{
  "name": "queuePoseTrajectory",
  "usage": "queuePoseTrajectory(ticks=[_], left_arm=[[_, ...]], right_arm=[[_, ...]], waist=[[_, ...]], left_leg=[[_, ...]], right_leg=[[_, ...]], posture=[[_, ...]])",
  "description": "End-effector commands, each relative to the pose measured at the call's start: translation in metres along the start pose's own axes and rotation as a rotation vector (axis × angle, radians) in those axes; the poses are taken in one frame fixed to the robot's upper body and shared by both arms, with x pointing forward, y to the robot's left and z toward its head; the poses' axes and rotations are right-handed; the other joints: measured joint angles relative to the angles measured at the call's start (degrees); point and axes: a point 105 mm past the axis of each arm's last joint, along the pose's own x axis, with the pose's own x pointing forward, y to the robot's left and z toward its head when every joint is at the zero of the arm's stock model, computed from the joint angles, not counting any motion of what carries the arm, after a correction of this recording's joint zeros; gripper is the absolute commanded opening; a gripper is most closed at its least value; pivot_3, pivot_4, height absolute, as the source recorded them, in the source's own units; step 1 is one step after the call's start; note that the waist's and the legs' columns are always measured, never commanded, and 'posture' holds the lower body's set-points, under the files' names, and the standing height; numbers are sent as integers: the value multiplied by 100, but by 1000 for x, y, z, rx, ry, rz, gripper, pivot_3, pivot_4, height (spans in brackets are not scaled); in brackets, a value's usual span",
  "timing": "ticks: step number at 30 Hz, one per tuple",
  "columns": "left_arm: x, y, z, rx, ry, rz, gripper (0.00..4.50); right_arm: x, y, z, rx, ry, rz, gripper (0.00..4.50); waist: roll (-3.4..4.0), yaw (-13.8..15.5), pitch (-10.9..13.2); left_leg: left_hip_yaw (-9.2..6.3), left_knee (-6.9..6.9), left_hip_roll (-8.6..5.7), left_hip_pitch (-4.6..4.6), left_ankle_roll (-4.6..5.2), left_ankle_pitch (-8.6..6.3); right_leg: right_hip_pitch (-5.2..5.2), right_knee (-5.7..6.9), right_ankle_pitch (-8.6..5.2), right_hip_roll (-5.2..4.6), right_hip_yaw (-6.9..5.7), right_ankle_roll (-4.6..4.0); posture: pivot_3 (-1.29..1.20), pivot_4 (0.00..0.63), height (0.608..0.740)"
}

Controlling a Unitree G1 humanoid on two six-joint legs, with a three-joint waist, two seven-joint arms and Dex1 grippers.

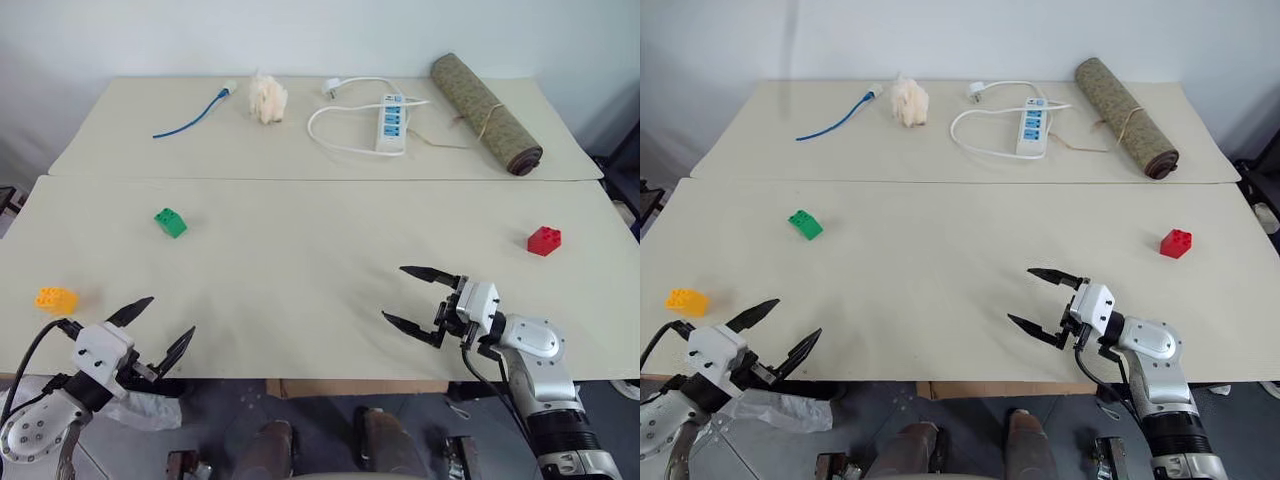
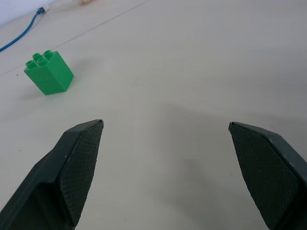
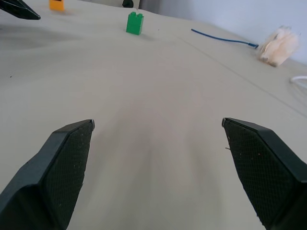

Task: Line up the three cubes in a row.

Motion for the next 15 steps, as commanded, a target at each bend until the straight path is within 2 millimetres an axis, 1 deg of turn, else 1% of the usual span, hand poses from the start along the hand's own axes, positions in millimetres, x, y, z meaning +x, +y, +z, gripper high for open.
queuePoseTrajectory(ticks=[1,4,5,6,7,9,11,13,15], left_arm=[[3,2,9,35,-23,4,4458],[10,-4,19,-8,-73,-32,4458],[13,-10,26,-9,-105,-74,4458],[16,-17,31,0,-130,-128,4458],[21,-27,38,1,-153,-201,4458],[34,-37,49,-7,-196,-287,4458],[45,-49,56,20,-212,-398,4458],[59,-59,63,23,-230,-493,4458],[69,-66,65,25,-229,-577,4458]], right_arm=[[3,-1,10,-31,-28,-8,4500],[1,-4,11,-32,-26,-31,4500],[0,-8,12,-41,-25,-58,4500],[-3,-15,14,-45,-28,-99,4500],[-10,-24,18,-45,-30,-163,4500],[-28,-38,26,-44,-25,-270,4500],[-47,-44,31,-63,1,-353,4500],[-77,-50,40,-96,33,-488,4500],[-104,-52,45,-120,65,-615,4500]], waist=[[0,0,0],[0,-1,0],[0,-1,0],[0,-2,0],[1,-2,0],[5,40,2],[11,106,-1],[12,168,-2],[16,160,-4]], left_leg=[[0,0,0,0,0,0],[0,0,2,1,-2,-1],[0,0,3,0,-2,-1],[0,0,3,0,-2,-1],[0,0,3,0,-2,-1],[-1,1,1,-2,-1,0],[-3,1,-2,-2,-1,0],[-4,0,-1,-3,-3,-2],[-5,-1,0,-3,-3,-3]], right_leg=[[0,0,0,0,0,0],[0,0,0,1,0,0],[0,1,0,2,0,0],[0,1,0,1,1,0],[0,1,0,1,1,0],[0,0,0,-4,3,0],[1,-1,0,-5,2,0],[2,-4,0,1,1,0],[2,-9,-1,8,0,-1]], posture=[[0,150,740],[0,150,740],[0,150,740],[0,150,740],[0,150,740],[0,150,740],[0,150,740],[0,150,740],[0,150,740]])
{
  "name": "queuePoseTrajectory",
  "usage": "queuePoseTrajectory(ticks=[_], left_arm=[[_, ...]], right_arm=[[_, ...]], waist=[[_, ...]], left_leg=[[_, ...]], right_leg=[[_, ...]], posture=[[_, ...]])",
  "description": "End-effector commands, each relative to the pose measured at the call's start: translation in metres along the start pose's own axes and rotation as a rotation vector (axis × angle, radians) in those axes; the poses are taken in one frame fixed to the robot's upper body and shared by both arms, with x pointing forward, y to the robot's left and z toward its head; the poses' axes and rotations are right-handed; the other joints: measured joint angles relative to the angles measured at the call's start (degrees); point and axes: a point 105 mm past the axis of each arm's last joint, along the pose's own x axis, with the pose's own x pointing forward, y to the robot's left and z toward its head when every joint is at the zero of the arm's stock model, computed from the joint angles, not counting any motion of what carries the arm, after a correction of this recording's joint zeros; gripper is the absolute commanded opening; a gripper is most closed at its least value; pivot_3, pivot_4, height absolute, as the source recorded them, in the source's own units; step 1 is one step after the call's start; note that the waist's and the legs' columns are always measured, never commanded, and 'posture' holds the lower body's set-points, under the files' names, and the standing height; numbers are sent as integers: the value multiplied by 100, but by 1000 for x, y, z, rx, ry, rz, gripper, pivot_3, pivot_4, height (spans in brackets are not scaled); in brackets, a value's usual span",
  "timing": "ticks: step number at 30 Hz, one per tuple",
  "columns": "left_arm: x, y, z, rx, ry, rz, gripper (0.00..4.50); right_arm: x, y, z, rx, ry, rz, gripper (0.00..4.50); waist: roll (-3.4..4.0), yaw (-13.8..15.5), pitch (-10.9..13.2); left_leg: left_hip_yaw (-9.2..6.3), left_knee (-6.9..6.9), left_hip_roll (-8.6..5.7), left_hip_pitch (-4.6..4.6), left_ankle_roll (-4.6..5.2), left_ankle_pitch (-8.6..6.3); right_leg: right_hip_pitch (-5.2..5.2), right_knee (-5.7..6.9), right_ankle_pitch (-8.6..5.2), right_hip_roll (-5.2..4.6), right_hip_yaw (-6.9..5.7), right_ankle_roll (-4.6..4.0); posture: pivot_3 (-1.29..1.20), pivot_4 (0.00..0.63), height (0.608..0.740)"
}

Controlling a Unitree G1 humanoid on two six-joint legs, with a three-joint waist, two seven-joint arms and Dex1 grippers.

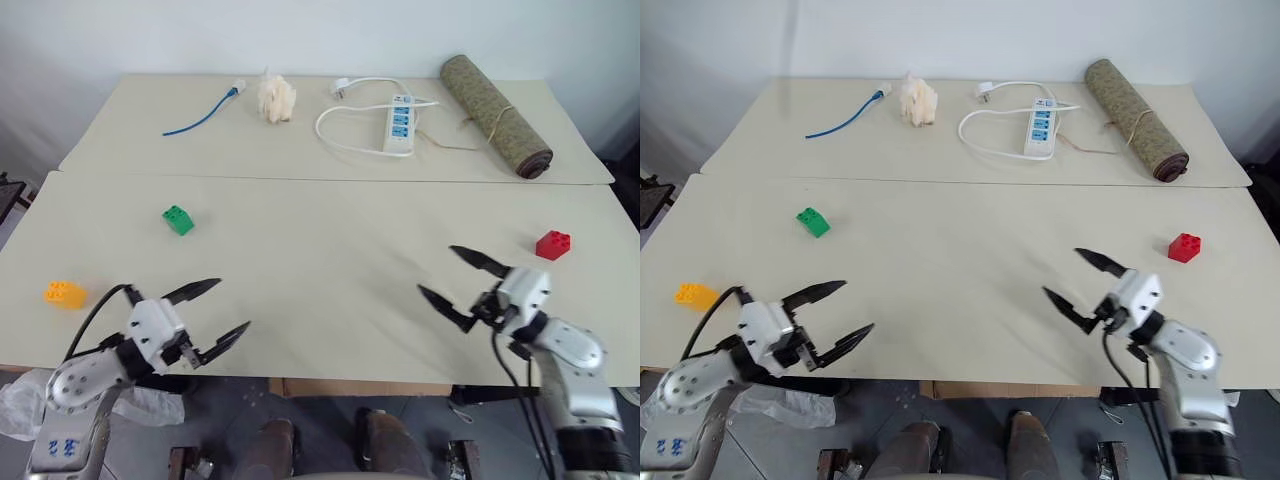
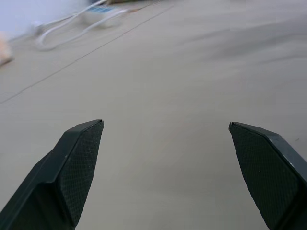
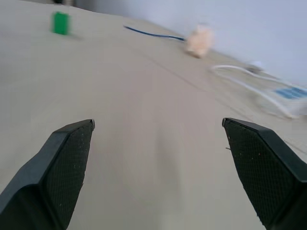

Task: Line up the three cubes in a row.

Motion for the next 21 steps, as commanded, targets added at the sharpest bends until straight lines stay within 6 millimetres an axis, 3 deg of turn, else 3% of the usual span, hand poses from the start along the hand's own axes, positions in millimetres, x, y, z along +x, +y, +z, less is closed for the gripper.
queuePoseTrajectory(ticks=[1,5,9,11,15,21], left_arm=[[17,-7,1,-3,-7,-150,4458],[44,-2,6,-4,-58,-250,4458],[64,-6,7,21,-85,-318,4458],[71,-9,7,29,-96,-338,4458],[73,-6,10,-32,-130,-308,4458],[70,-9,6,-20,-113,-283,4458]], right_arm=[[-36,-30,19,-76,3,-223,4500],[-102,-55,11,-142,120,-527,4500],[-147,-66,-6,-75,219,-764,4500],[-160,-66,-16,-34,275,-820,4500],[-111,-94,5,-19,224,-840,4500],[-62,-126,16,77,265,-755,4500]], waist=[[3,-16,-2],[9,-28,-5],[10,-103,-6],[14,-147,-8],[22,-282,-9],[36,-265,-11]], left_leg=[[0,-1,-1,0,1,0],[9,-2,-1,4,3,-1],[23,-4,1,10,5,-2],[24,-4,2,12,5,-2],[36,-4,9,14,6,-2],[51,-5,18,38,18,-6]], right_leg=[[0,1,0,0,0,0],[1,2,1,17,-1,1],[2,8,1,17,11,1],[2,10,1,15,13,2],[0,14,2,11,26,3],[1,37,0,18,44,1]], posture=[[0,150,740],[0,150,740],[0,150,740],[0,150,740],[0,150,740],[0,150,740]])
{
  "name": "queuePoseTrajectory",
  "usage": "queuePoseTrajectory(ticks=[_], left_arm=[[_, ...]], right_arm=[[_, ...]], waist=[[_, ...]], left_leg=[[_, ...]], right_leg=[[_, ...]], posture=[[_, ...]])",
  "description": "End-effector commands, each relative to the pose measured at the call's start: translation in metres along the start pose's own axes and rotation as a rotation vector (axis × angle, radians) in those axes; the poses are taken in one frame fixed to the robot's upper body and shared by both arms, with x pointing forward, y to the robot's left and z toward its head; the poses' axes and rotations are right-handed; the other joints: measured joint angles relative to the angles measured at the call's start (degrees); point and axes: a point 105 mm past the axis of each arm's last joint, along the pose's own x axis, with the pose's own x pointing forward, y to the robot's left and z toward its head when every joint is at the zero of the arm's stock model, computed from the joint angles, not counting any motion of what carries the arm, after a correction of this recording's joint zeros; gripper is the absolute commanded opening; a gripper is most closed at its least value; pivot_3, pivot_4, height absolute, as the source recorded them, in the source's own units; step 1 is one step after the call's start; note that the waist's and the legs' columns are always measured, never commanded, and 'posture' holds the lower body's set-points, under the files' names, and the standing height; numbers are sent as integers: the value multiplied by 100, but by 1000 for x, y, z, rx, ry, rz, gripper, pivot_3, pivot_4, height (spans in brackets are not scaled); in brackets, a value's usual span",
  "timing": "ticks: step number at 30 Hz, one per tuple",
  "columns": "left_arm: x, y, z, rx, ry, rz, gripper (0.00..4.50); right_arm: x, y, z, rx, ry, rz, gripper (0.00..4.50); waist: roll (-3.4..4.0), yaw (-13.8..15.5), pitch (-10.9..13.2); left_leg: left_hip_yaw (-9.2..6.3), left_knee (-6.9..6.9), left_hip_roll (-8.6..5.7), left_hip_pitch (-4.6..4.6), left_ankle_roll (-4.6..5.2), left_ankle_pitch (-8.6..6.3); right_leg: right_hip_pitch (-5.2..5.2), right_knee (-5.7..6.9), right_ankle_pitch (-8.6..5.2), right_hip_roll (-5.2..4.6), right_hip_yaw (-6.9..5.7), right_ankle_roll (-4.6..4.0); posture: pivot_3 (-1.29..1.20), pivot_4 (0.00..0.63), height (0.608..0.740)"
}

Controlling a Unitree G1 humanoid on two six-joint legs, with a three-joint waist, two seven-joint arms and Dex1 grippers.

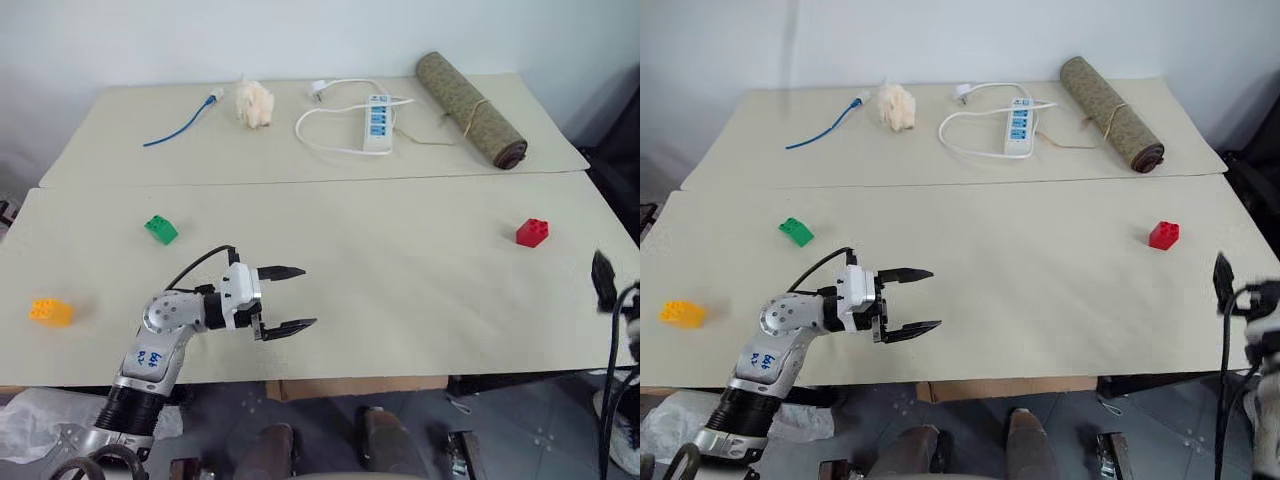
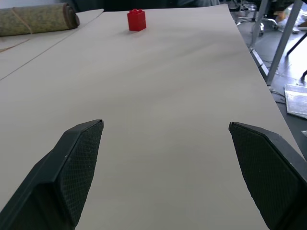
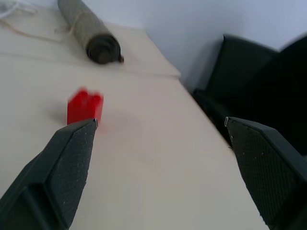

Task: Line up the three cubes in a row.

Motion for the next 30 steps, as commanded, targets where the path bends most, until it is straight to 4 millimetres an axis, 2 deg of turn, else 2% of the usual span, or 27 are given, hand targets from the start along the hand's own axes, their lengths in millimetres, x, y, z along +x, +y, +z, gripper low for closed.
queuePoseTrajectory(ticks=[1,4,9,15,20,23,30], left_arm=[[-3,2,7,42,-15,32,4458],[-3,2,6,44,-9,50,4458],[-3,-1,5,49,5,58,4458],[-7,-5,4,54,27,79,4458],[-9,-4,5,58,32,94,4458],[-9,-2,5,62,33,101,4500],[-10,3,5,72,42,107,4500]], right_arm=[[22,7,3,62,92,45,4500],[53,17,0,79,139,80,4500],[80,22,-15,88,192,57,4500],[84,24,-39,85,264,-30,4500],[81,35,-46,127,281,-24,4500],[80,42,-47,140,281,4,3901],[83,53,-38,144,228,80,1522]], waist=[[-1,54,0],[-4,104,2],[-1,146,0],[1,118,-1],[1,115,-1],[1,112,-1],[1,116,-1]], left_leg=[[-1,0,0,-2,-1,1],[2,11,-3,-7,-12,7],[-5,12,-19,-36,2,11],[2,12,-25,-96,6,14],[3,18,-25,-101,5,15],[3,18,-25,-100,5,16],[3,19,-28,-101,7,17]], right_leg=[[0,0,0,0,0,0],[0,-5,1,-1,-2,2],[-16,-13,4,-6,-12,7],[-79,5,6,-11,-12,10],[-82,7,7,-6,-12,13],[-82,9,8,-5,-11,14],[-82,10,8,-5,-12,15]], posture=[[0,150,740],[0,150,740],[0,150,740],[0,150,740],[0,150,740],[0,150,740],[0,150,740]])
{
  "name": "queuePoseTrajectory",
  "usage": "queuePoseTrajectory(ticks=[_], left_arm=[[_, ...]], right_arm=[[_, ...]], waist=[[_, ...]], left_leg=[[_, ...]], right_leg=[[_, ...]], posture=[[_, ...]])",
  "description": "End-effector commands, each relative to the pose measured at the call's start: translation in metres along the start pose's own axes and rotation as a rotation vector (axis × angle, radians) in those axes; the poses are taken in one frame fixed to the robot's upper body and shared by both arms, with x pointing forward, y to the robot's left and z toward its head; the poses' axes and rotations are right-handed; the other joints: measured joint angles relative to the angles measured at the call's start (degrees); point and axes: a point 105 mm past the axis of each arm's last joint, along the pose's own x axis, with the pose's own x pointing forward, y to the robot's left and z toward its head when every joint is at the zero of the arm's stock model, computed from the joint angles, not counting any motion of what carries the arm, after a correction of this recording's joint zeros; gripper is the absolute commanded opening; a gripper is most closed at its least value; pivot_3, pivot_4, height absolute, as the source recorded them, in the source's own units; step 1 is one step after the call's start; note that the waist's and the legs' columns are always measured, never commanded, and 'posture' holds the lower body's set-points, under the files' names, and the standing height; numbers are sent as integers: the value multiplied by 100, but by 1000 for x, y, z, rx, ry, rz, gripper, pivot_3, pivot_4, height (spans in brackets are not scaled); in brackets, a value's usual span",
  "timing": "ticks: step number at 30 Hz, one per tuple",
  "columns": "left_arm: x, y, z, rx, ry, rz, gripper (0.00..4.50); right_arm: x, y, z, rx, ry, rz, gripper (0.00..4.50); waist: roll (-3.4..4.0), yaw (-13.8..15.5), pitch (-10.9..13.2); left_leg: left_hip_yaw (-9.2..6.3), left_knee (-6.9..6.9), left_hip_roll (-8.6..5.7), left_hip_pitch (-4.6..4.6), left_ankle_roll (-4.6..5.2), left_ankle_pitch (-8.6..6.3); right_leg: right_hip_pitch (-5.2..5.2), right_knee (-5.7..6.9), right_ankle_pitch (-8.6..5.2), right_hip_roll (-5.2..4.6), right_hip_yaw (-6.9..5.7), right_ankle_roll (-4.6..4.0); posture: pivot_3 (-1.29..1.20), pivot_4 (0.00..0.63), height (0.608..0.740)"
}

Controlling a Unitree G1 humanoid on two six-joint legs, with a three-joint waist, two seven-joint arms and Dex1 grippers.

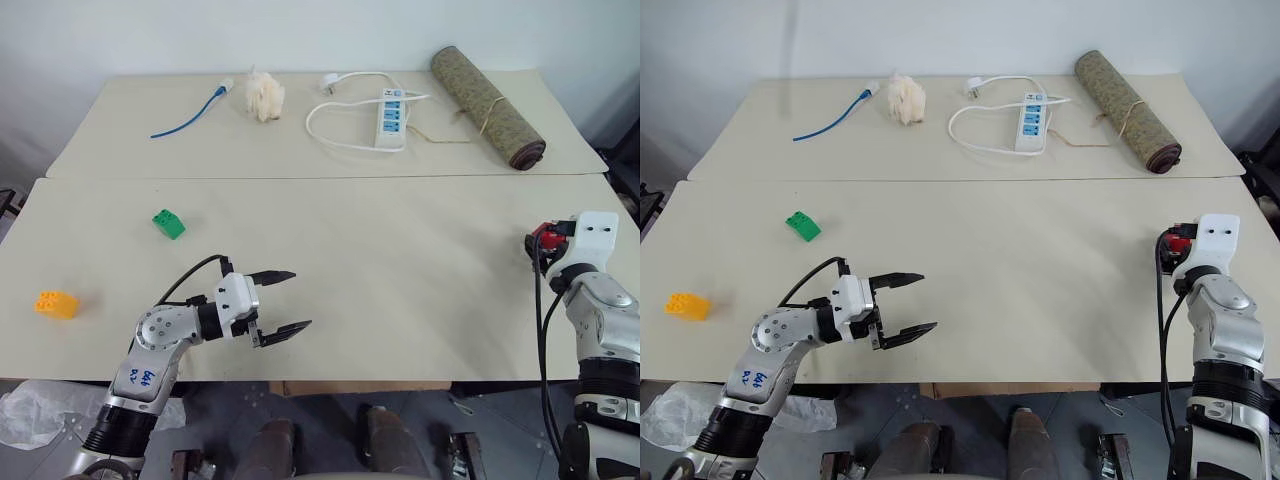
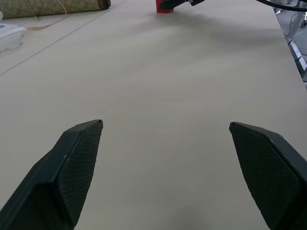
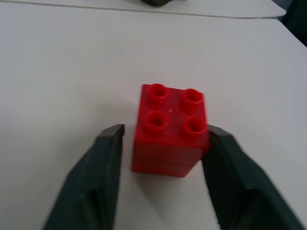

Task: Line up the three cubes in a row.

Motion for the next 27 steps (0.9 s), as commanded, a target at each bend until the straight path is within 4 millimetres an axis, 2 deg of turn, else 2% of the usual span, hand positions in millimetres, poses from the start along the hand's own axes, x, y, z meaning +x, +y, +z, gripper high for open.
queuePoseTrajectory(ticks=[1,2,4,7,10,13,16,19,22,27], left_arm=[[-6,7,5,42,4,24,4500],[-8,8,4,42,12,33,4500],[-14,9,1,35,25,50,4500],[-24,8,-2,25,47,77,4500],[-34,6,-6,8,66,109,4500],[-42,1,-10,-5,85,137,4500],[-47,-3,-10,-10,94,169,4500],[-50,-7,-10,-19,98,200,4500],[-52,-11,-10,-24,104,214,4500],[-56,-12,-10,-25,114,240,4500]], right_arm=[[-2,10,25,-10,-100,80,1480],[-2,16,30,-17,-116,115,1483],[-5,42,45,-63,-170,278,1483],[-34,120,57,-180,-209,769,1483],[-66,171,51,-348,-189,1130,1483],[-79,207,40,-516,-182,1333,1483],[-83,231,28,-588,-172,1443,1483],[-85,243,17,-601,-142,1513,1483],[-85,244,2,-698,-116,1567,1483],[-84,245,-3,-706,-97,1613,1483]], waist=[[0,-2,0],[0,-3,0],[0,-29,0],[2,-100,-1],[1,-141,0],[0,-140,0],[-2,-94,1],[-5,-36,1],[-4,9,1],[-4,-2,1]], left_leg=[[0,0,0,0,0,0],[0,0,-1,0,0,0],[0,0,-1,0,1,0],[4,-5,7,2,0,0],[1,-6,16,2,-2,-1],[-2,-3,16,3,-3,-2],[-9,0,12,1,-4,-2],[-11,0,9,-2,-4,-3],[-18,5,6,-14,-5,-3],[-26,10,1,-18,-5,-3]], right_leg=[[0,0,0,0,0,0],[0,0,0,0,0,0],[-1,0,0,1,0,1],[-4,0,0,4,4,1],[-2,-3,0,2,1,1],[-1,-4,0,-3,-1,0],[0,-6,0,-11,-8,0],[0,-11,0,-16,-9,0],[-4,-15,0,-17,-17,0],[-4,-14,0,-17,-23,0]], posture=[[0,150,740],[0,150,740],[0,150,740],[0,150,740],[0,150,740],[0,150,740],[0,150,740],[0,150,740],[0,150,740],[0,150,740]])
